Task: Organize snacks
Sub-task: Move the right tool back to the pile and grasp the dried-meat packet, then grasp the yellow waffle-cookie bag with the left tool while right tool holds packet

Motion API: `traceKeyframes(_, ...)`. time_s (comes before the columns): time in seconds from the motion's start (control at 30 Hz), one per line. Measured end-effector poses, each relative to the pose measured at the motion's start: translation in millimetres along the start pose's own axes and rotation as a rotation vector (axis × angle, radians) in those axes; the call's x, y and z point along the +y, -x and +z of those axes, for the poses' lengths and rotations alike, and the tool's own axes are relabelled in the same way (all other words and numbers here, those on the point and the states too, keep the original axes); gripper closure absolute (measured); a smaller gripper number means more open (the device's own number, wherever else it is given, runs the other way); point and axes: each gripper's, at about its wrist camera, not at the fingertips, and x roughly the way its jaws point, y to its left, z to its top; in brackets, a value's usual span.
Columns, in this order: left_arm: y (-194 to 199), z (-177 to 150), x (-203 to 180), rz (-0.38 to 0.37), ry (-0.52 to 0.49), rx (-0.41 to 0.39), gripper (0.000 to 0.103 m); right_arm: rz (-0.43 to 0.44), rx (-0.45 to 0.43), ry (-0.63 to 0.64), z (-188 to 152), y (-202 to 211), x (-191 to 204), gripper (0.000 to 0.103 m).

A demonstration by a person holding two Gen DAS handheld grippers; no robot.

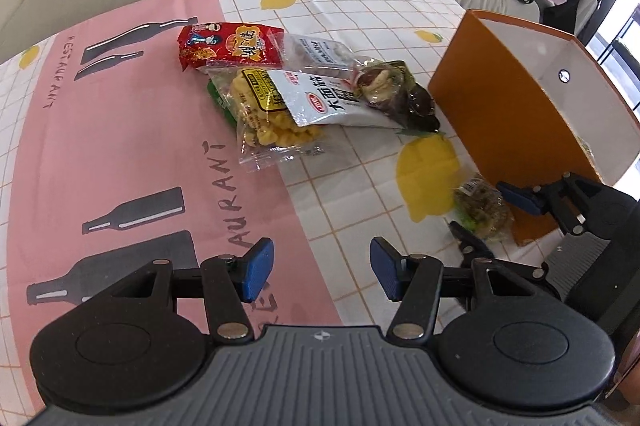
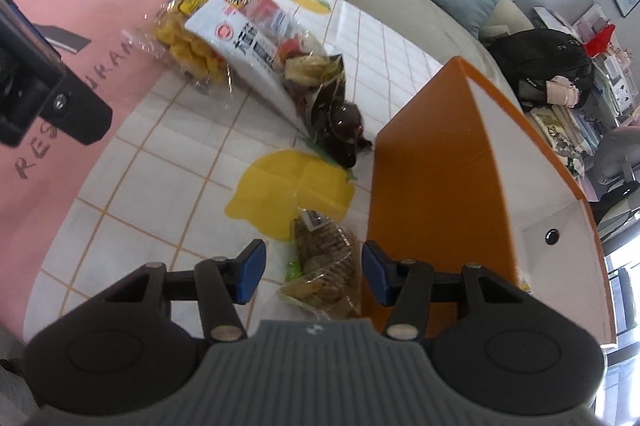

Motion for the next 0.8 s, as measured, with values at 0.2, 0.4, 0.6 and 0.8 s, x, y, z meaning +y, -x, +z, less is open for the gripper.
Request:
traceKeyframes(0.2, -10, 6, 12, 0.017, 0.035, -0.045, 0.038, 0.007, -0.009, -0.018, 3, -4, -6, 0.074)
traceKeyframes(0.4, -20, 22, 23, 0.033, 0.082, -0.119, 0.038, 0.108, -0.05, -0.089, 17, -1, -12, 0.076)
traceKeyframes(0.6, -38, 43, 37, 0.06, 0.107, -0.145, 0.051, 0.145, -0.058, -0.119, 28, -13, -17, 0.075)
traceKeyframes(0.8, -47, 47, 40, 0.015, 0.118, -0.139, 0.086, 0.15, -0.067, -0.117, 27, -13, -17, 0.073)
